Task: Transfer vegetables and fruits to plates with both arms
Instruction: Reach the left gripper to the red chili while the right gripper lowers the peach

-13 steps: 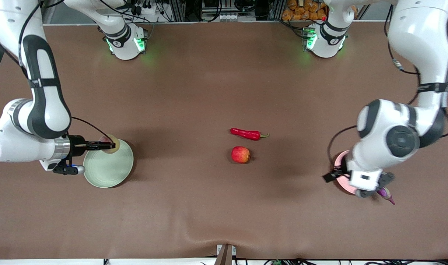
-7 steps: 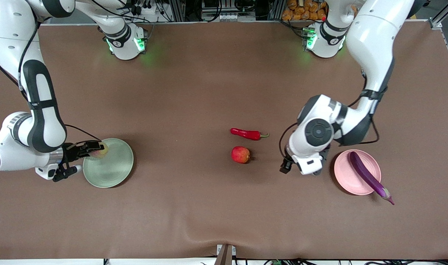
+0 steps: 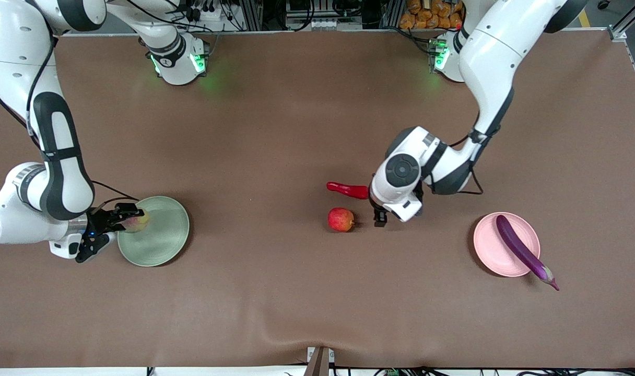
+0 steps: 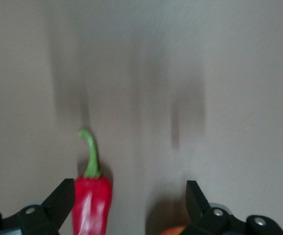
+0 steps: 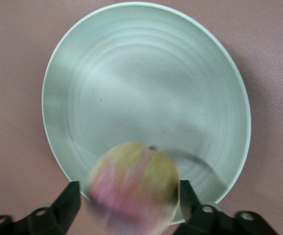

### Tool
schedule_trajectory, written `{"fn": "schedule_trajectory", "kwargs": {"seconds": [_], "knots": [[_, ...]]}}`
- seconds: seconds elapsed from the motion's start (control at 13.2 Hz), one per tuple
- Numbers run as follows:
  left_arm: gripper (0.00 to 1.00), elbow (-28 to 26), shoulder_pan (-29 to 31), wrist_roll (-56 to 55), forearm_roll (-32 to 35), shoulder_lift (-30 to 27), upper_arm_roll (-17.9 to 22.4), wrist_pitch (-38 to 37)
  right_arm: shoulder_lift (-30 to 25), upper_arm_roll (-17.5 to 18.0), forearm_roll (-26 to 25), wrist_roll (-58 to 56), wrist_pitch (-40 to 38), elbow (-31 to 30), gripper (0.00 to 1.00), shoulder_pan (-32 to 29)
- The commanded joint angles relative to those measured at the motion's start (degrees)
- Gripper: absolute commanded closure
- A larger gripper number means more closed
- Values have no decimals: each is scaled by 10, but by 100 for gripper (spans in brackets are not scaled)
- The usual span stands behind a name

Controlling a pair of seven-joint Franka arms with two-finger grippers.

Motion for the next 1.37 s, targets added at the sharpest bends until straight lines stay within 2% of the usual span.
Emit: {"fn": "schedule_trajectory", "kwargs": {"seconds": [0.0, 0.53, 0.61, 0.84, 0.91, 1.06, 1.29], "knots": [[0, -20, -13, -30, -7, -15, 4, 20, 4, 12, -2, 14, -7, 21, 0, -12], [0, -83, -38, -68, -1, -3, 6, 100, -4, 18, 19, 254, -58, 21, 0, 27], [14, -85, -37, -69, -1, -3, 6, 106, -4, 18, 20, 277, -59, 21, 0, 31], [86, -86, -45, -66, 1, 8, 6, 144, -4, 28, 57, 356, -59, 22, 0, 39], [100, -87, -47, -61, 7, 7, 7, 144, -4, 31, 72, 379, -58, 25, 0, 51], [100, -88, -34, -30, 31, -19, 6, 123, -2, 31, 108, 446, -56, 32, 0, 74], [100, -73, 3, 85, 28, -82, 2, 31, 3, 31, 168, 550, -48, 44, 0, 117]]}}
